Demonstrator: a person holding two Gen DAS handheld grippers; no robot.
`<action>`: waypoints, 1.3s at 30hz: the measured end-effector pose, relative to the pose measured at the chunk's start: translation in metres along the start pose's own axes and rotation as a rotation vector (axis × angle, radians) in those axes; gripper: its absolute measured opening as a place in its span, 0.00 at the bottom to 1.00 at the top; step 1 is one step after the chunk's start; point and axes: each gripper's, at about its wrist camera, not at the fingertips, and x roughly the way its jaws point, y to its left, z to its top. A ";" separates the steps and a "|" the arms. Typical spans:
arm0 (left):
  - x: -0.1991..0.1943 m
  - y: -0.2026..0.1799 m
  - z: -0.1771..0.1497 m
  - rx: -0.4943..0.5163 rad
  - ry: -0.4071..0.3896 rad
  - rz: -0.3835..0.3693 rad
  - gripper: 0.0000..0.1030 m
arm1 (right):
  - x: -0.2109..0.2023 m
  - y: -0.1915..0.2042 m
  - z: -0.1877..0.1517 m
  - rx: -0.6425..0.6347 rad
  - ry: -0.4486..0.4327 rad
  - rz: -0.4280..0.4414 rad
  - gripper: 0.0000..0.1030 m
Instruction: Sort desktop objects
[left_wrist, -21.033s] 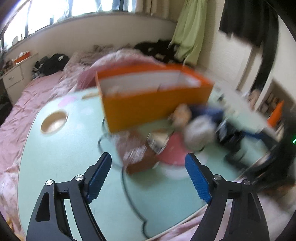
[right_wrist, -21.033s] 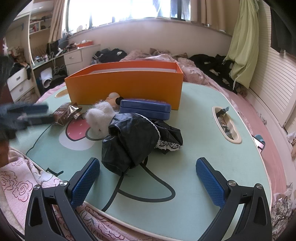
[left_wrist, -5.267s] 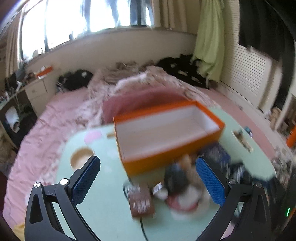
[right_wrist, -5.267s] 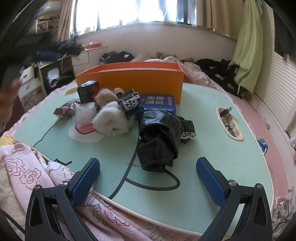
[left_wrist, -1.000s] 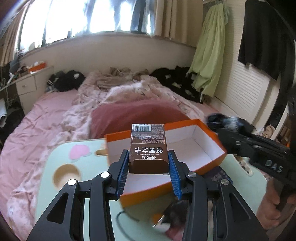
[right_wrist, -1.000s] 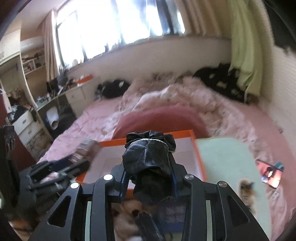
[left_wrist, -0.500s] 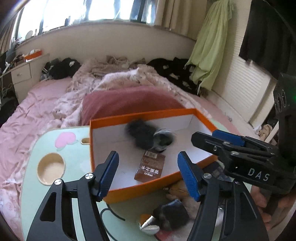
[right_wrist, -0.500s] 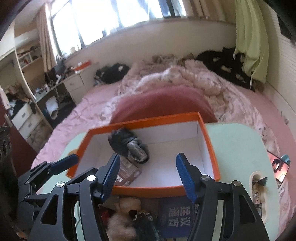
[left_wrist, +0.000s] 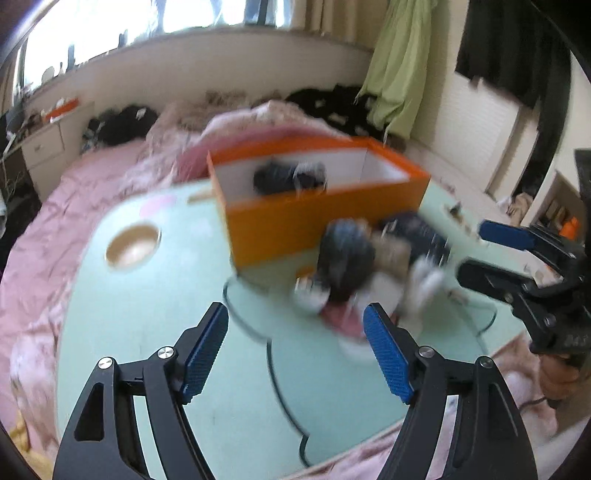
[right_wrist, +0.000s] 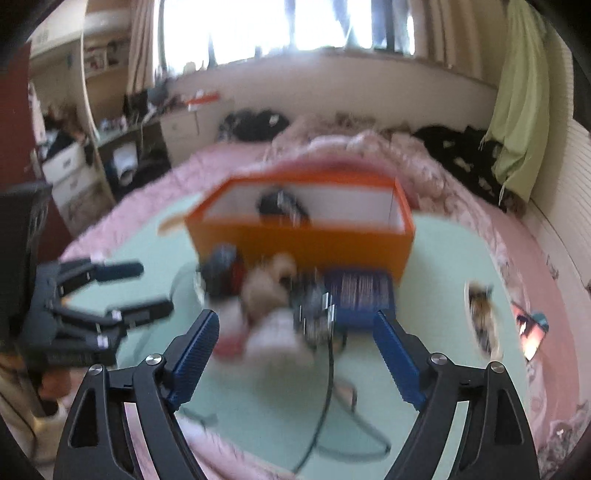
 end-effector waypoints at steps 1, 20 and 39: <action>0.004 0.002 -0.005 -0.016 0.018 -0.007 0.74 | 0.003 0.000 -0.009 0.007 0.023 0.010 0.83; 0.036 -0.006 -0.018 0.007 0.086 0.072 1.00 | 0.034 -0.009 -0.048 -0.004 0.127 -0.085 1.00; 0.037 -0.006 -0.017 0.010 0.076 0.068 1.00 | 0.035 -0.008 -0.050 -0.023 0.118 -0.073 1.00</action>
